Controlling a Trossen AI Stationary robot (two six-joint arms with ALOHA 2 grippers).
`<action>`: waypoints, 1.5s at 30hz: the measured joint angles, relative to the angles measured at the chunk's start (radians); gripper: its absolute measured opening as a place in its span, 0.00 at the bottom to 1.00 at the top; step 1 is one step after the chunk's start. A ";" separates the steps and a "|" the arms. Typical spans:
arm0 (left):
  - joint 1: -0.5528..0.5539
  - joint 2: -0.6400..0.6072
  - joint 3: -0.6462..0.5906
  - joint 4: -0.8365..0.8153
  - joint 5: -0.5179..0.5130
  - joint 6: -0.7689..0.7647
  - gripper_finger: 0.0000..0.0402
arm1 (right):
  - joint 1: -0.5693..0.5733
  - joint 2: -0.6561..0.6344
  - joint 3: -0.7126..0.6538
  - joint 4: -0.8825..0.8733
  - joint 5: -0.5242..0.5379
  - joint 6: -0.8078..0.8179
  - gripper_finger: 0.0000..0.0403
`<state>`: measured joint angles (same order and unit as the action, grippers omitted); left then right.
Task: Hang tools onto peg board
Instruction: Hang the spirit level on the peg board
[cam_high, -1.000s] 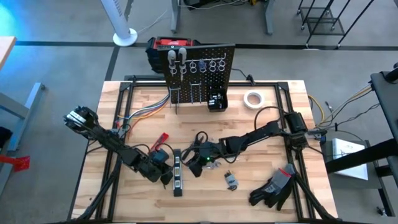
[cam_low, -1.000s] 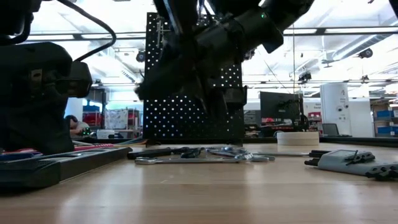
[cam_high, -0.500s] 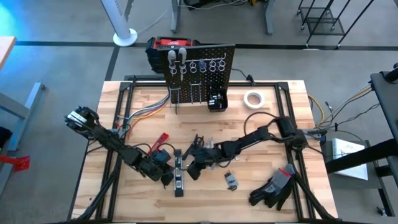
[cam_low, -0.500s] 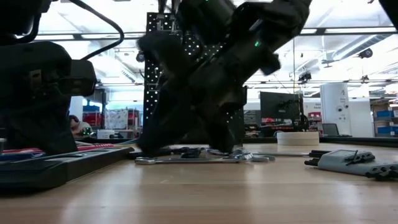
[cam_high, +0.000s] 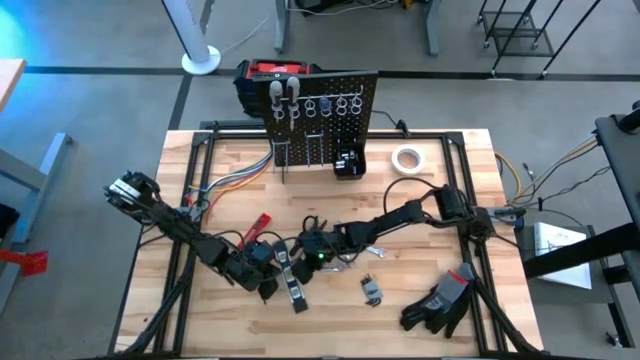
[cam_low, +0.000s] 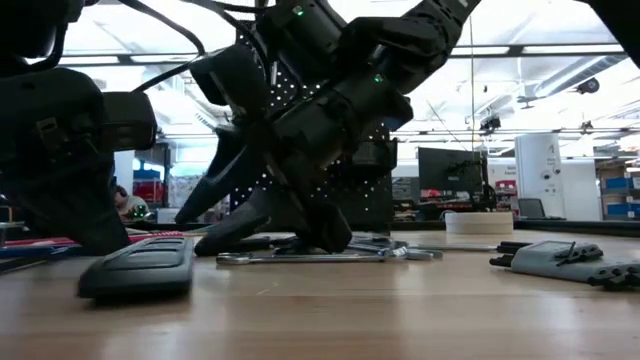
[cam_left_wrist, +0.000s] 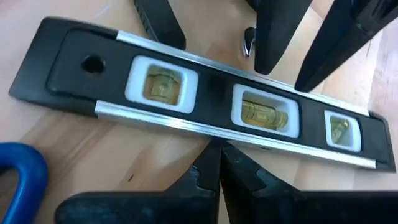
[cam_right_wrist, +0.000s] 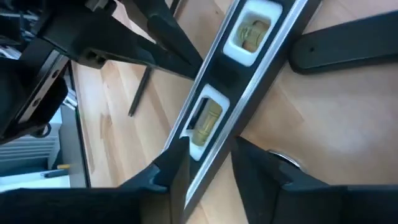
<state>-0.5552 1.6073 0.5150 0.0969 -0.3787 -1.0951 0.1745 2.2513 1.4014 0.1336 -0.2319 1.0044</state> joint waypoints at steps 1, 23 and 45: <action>0.001 0.000 0.000 0.003 -0.007 0.007 0.00 | -0.004 0.000 0.005 -0.017 -0.003 0.004 0.31; 0.005 0.207 0.202 0.027 -0.195 0.039 0.00 | 0.014 -0.001 0.171 -0.421 -0.009 -0.126 0.86; -0.095 0.067 0.309 -0.358 -0.197 0.024 0.00 | 0.048 -0.005 0.163 -0.505 0.138 -0.177 0.88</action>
<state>-0.6499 1.6742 0.8245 -0.2616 -0.5757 -1.0706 0.2226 2.2467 1.5642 -0.3714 -0.0944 0.8276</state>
